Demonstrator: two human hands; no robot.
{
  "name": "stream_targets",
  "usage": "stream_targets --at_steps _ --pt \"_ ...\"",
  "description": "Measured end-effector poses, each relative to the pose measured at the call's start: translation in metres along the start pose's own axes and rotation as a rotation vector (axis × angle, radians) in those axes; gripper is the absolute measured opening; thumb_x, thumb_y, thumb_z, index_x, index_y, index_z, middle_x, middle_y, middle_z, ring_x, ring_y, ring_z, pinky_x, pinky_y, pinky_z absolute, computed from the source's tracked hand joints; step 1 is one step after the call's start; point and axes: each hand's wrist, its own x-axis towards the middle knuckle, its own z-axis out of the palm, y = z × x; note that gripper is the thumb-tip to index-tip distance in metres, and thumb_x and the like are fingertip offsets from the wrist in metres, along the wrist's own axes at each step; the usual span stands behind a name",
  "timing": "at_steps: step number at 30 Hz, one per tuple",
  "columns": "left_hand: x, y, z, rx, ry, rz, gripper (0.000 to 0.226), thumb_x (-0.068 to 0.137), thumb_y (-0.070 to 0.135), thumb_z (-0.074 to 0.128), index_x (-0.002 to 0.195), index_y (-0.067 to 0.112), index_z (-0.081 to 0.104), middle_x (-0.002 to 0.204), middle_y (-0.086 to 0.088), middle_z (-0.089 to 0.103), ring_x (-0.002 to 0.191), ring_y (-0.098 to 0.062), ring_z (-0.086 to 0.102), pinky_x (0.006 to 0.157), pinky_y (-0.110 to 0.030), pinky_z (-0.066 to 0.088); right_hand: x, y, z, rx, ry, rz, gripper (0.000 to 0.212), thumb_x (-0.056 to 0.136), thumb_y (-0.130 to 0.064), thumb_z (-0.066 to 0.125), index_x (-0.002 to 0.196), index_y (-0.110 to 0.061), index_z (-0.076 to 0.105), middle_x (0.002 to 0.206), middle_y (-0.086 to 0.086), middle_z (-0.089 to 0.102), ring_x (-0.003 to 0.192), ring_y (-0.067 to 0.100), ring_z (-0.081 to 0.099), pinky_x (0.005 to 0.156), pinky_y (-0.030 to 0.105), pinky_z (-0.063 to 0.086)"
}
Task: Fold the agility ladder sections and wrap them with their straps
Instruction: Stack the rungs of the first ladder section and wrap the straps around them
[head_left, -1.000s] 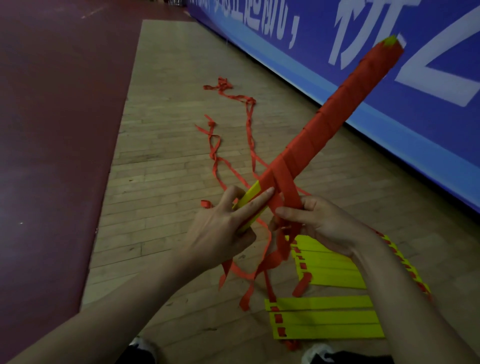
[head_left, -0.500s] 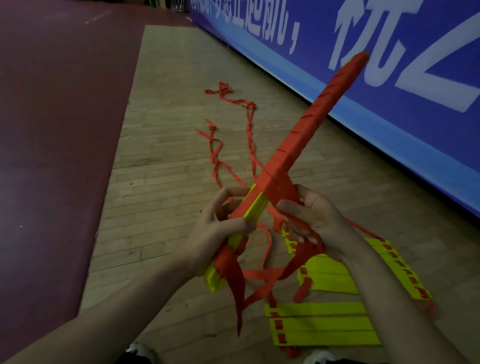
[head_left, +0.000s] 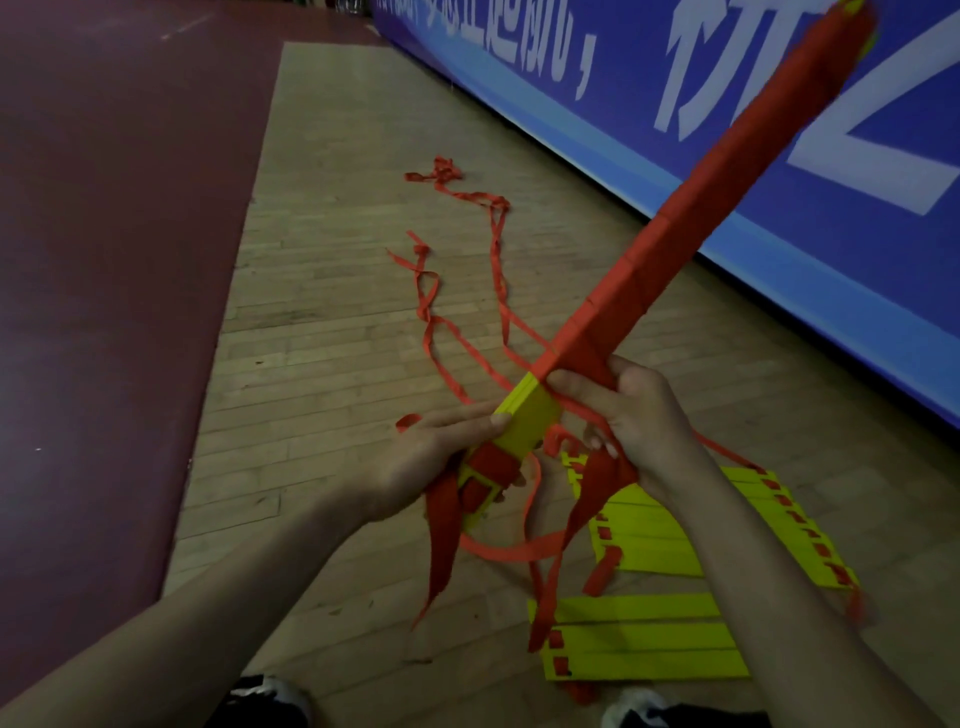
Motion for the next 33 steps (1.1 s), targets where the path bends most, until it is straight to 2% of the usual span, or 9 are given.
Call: stream_targets --at_steps 3,7,12,14,18,21,27,30,33 --pt "-0.004 0.006 0.004 0.123 0.034 0.027 0.051 0.085 0.041 0.052 0.127 0.012 0.060 0.113 -0.007 0.070 0.104 -0.023 0.067 0.091 -0.033 0.052 0.007 0.006 -0.002 0.047 0.048 0.034 0.010 0.083 -0.018 0.070 0.084 -0.014 0.062 0.039 -0.008 0.050 0.028 0.006 0.036 0.031 0.018 0.028" --pt "-0.010 0.014 0.003 0.273 0.023 0.064 0.035 0.094 0.035 0.047 0.119 0.018 0.064 0.094 0.009 0.072 0.087 -0.001 0.067 0.073 -0.013 0.050 0.012 0.007 -0.003 0.107 0.067 0.060 0.013 0.085 -0.019 0.068 0.091 -0.010 0.061 0.038 -0.009 0.044 0.029 0.006 0.033 0.033 0.018 0.028" --pt "-0.013 0.006 -0.013 0.503 -0.084 -0.034 0.046 0.076 0.022 0.079 0.118 0.030 0.061 0.101 0.008 0.067 0.093 -0.010 0.067 0.081 -0.026 0.055 0.015 0.011 -0.005 0.166 0.087 0.070 0.015 0.085 -0.017 0.068 0.094 -0.008 0.061 0.040 -0.007 0.045 0.029 0.004 0.031 0.035 0.019 0.030" --pt "-0.014 0.005 -0.018 0.598 -0.131 -0.114 0.058 0.074 0.013 0.081 0.123 0.029 0.056 0.102 0.007 0.064 0.090 -0.011 0.067 0.077 -0.028 0.057 0.017 0.014 -0.006 0.144 0.108 0.059 0.014 0.085 -0.017 0.069 0.093 -0.008 0.061 0.042 -0.006 0.046 0.030 0.004 0.032 0.035 0.020 0.030" --pt "-0.013 0.007 -0.027 0.724 -0.103 -0.122 0.047 0.079 0.002 0.074 0.117 0.020 0.054 0.096 -0.004 0.066 0.082 -0.014 0.068 0.074 -0.028 0.058 0.019 0.016 -0.010 0.110 0.132 0.039 0.011 0.084 -0.015 0.069 0.090 -0.010 0.062 0.044 -0.007 0.050 0.029 0.003 0.034 0.034 0.021 0.031" --pt "-0.012 0.009 -0.035 0.547 -0.028 -0.139 0.045 0.082 0.005 0.072 0.121 0.018 0.054 0.100 -0.017 0.068 0.085 -0.021 0.067 0.074 -0.032 0.056 0.020 0.018 -0.011 0.113 0.140 0.032 0.009 0.084 -0.014 0.070 0.089 -0.012 0.062 0.051 -0.003 0.054 0.030 0.003 0.035 0.034 0.020 0.031" --pt "-0.007 0.018 -0.034 0.047 0.119 -0.071 0.012 0.090 0.004 0.058 0.100 0.001 0.064 0.072 -0.009 0.064 0.057 -0.016 0.059 0.053 -0.023 0.052 0.023 0.027 -0.011 0.039 0.144 0.022 0.011 0.082 -0.019 0.072 0.087 -0.013 0.063 0.058 0.003 0.053 0.032 0.005 0.037 0.034 0.021 0.031" --pt "-0.004 0.022 -0.027 -0.165 0.118 -0.016 0.027 0.096 0.001 0.039 0.105 -0.002 0.065 0.093 -0.018 0.071 0.079 -0.024 0.070 0.071 -0.030 0.058 0.022 0.030 -0.008 0.030 0.125 0.015 0.013 0.082 -0.020 0.071 0.088 -0.012 0.063 0.049 -0.004 0.050 0.032 0.004 0.036 0.033 0.020 0.031" --pt "-0.001 0.023 -0.023 -0.167 -0.031 0.022 0.042 0.090 -0.010 0.034 0.118 0.007 0.062 0.119 -0.014 0.067 0.108 -0.025 0.063 0.093 -0.033 0.050 0.020 0.031 -0.001 0.036 0.088 -0.002 0.010 0.084 -0.016 0.069 0.091 -0.013 0.063 0.045 -0.010 0.053 0.033 0.002 0.042 0.035 0.016 0.033"
